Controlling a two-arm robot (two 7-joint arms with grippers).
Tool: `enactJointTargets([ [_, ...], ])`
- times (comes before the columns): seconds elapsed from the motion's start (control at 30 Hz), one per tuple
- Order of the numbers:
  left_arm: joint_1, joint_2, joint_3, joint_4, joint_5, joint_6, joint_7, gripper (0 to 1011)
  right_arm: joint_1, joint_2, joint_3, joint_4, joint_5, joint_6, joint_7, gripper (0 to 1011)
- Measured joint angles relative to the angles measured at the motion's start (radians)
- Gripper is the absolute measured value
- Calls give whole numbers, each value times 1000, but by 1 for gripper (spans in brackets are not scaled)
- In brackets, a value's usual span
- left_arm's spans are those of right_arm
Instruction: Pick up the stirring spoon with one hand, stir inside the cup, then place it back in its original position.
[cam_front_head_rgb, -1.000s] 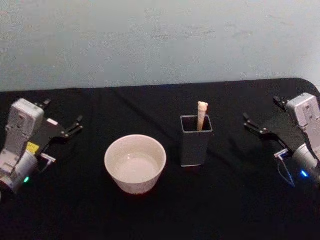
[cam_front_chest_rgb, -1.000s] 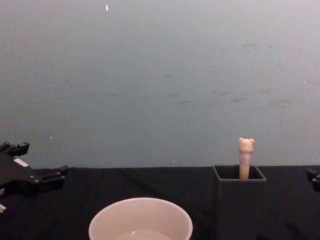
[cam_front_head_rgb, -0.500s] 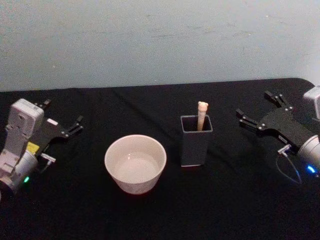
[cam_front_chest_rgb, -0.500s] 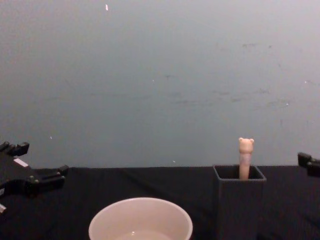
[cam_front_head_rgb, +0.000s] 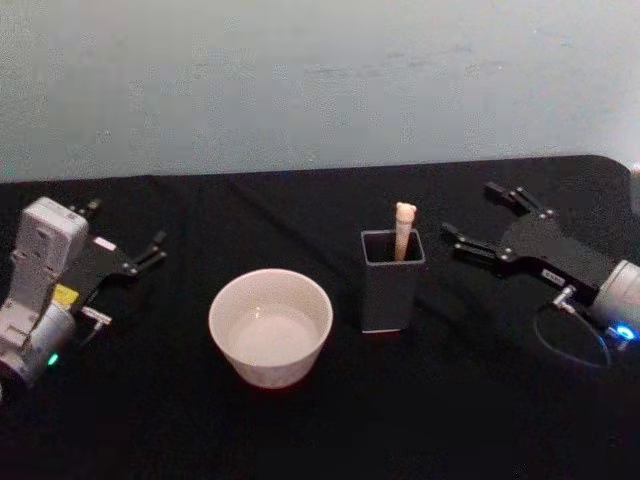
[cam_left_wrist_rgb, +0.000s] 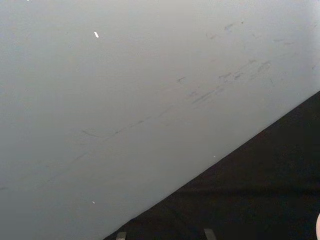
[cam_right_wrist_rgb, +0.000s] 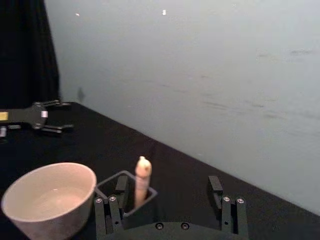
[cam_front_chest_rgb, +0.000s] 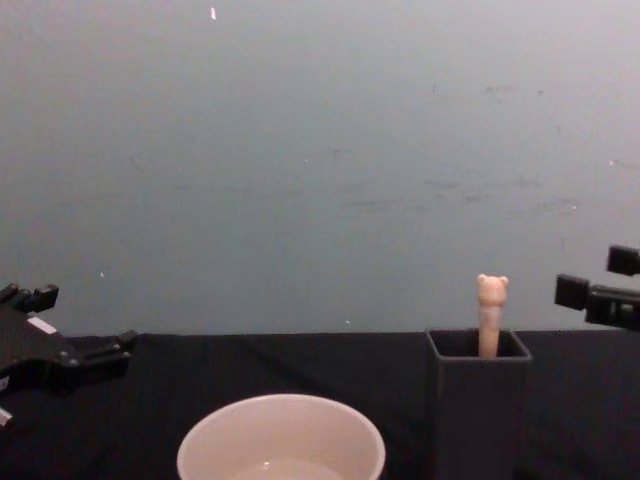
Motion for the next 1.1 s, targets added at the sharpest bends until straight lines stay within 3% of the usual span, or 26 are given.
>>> enactJointTargets([
  [0.43,0,0,0,0,0,0,0,1001,139,-64,-60,135,18,69,169,1002],
  [0.8,0,0,0,0,0,0,0,1001,235,-114,-116,249,-10,76,219,1000],
  [1.1,0,0,0,0,0,0,0,1001,277,-146,-138,310,-15,76,242,1000],
])
